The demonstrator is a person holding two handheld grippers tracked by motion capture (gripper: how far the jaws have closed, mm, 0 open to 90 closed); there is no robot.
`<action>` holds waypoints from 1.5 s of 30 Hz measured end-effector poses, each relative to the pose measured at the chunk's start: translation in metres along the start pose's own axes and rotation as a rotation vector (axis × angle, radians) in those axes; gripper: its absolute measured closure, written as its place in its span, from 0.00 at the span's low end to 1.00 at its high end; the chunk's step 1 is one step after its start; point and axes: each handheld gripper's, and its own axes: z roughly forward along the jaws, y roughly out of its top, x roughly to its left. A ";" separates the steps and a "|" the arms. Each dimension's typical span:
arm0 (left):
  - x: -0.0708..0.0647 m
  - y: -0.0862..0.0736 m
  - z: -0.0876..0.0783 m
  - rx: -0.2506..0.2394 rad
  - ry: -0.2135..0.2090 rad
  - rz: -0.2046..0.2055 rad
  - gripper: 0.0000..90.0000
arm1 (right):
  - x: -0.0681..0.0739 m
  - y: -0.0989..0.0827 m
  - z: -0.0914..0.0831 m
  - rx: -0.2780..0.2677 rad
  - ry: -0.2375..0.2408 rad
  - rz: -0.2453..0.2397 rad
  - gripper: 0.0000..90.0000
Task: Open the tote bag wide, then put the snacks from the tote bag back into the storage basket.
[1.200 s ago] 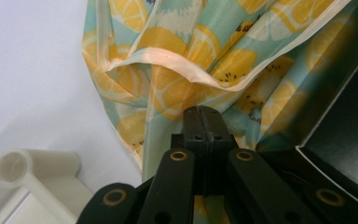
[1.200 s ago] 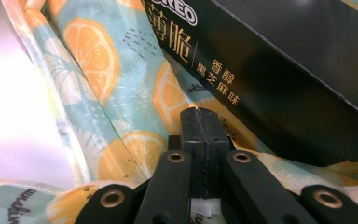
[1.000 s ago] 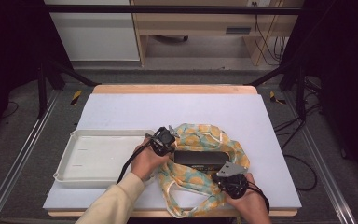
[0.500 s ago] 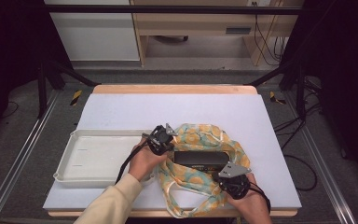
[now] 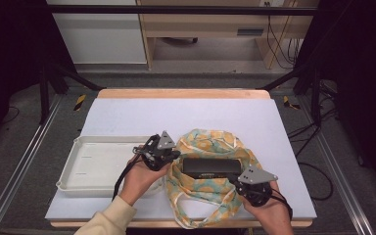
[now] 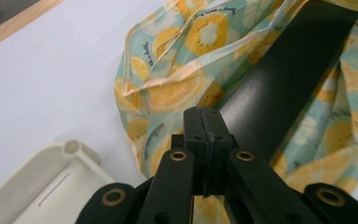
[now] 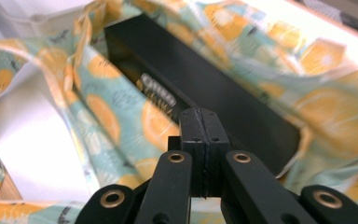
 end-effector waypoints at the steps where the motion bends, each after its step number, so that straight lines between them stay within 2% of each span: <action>1: 0.001 -0.003 -0.004 -0.008 -0.003 -0.002 1.00 | -0.003 0.004 -0.001 0.003 -0.002 -0.005 1.00; 5: 0.004 -0.016 -0.016 -0.039 0.003 -0.006 0.92 | -0.019 0.021 -0.004 0.018 -0.009 -0.007 1.00; 8: 0.006 -0.028 -0.027 -0.066 0.029 -0.007 0.72 | -0.028 0.032 -0.003 0.034 -0.007 -0.014 0.83; 10: 0.010 -0.037 -0.033 -0.088 0.051 -0.025 0.56 | -0.034 0.039 -0.002 0.047 -0.008 -0.011 0.68; 11: 0.013 -0.042 -0.035 -0.101 0.061 -0.040 0.52 | -0.036 0.043 -0.002 0.057 -0.004 -0.014 0.64; 14: 0.023 -0.048 -0.043 -0.090 0.086 -0.044 0.37 | -0.040 0.051 -0.001 0.065 0.025 -0.032 0.51; 17: 0.027 -0.055 -0.055 -0.135 0.073 -0.079 0.27 | -0.042 0.058 -0.001 0.096 0.030 -0.065 0.43; 19: 0.028 -0.060 -0.058 -0.134 0.053 -0.083 0.20 | -0.044 0.061 -0.001 0.117 0.045 -0.076 0.40; 21: 0.027 -0.064 -0.059 -0.137 0.061 -0.080 0.15 | -0.045 0.062 0.002 0.138 0.070 -0.089 0.36; 25: 0.026 -0.070 -0.061 -0.139 0.079 -0.071 0.12 | -0.049 0.059 0.011 0.196 0.103 -0.135 0.34; 26: 0.026 -0.072 -0.062 -0.135 0.083 -0.064 0.12 | -0.051 0.059 0.012 0.215 0.098 -0.147 0.35; 31: 0.029 -0.077 -0.067 -0.143 0.109 -0.075 0.12 | -0.057 0.058 0.010 0.235 0.134 -0.164 0.37; 37: 0.030 -0.080 -0.073 -0.158 0.117 -0.081 0.13 | -0.058 0.053 0.008 0.266 0.189 -0.221 0.39; 45: 0.027 -0.090 -0.071 -0.134 0.107 -0.081 0.13 | -0.056 0.052 0.031 0.305 0.249 -0.275 0.37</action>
